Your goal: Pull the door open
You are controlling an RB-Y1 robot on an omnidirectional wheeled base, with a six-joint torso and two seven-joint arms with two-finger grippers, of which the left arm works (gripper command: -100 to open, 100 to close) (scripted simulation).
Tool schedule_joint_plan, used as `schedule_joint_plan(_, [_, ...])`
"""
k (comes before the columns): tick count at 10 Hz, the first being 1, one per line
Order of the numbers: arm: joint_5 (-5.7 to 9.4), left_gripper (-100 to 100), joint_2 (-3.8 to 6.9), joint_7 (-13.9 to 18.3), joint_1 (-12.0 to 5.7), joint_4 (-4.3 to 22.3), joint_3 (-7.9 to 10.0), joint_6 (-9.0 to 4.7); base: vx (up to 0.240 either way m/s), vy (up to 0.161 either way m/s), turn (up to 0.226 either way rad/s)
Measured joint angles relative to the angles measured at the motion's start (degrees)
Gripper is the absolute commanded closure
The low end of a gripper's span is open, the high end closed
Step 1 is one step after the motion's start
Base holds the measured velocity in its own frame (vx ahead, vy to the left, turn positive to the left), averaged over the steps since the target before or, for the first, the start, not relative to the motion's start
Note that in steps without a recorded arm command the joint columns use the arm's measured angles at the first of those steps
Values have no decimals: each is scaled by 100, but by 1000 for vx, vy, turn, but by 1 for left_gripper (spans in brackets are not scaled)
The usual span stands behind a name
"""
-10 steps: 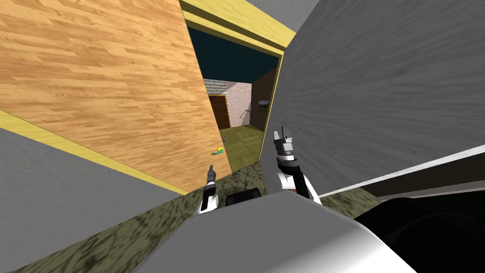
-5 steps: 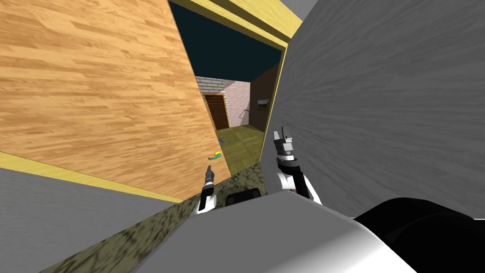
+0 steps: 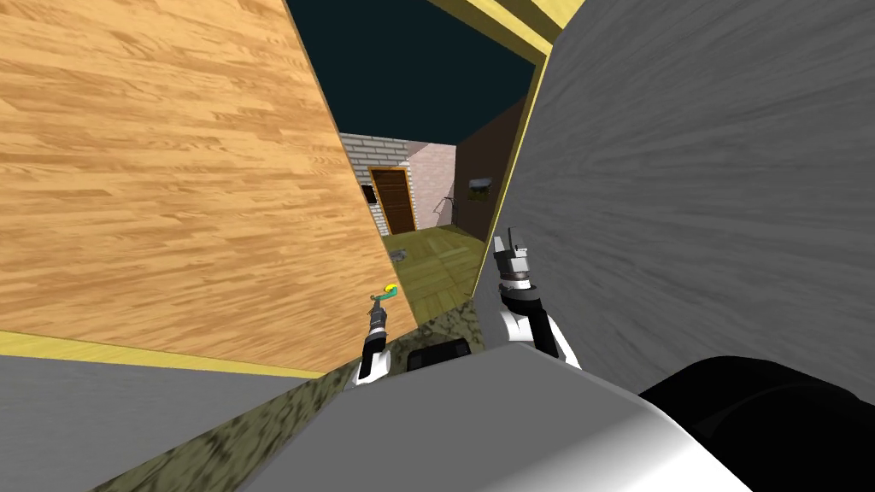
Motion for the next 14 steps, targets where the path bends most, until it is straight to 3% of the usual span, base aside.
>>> schedule_joint_plan(3, [21, -100, -21, 22, -16, 23, 16, 2, 174, -48, 36])
schedule_joint_plan(4, [21, 100, -23, 24, -19, 23, 16, 2, -13, 1, -5])
schedule_joint_plan(9, [14, 100, -34, 19, -13, 36, 2, 17, -18, 3, -5])
schedule_joint_plan(14, [35, 100, -1, 78, -77, 122, -79, 55, -182, 23, 0])
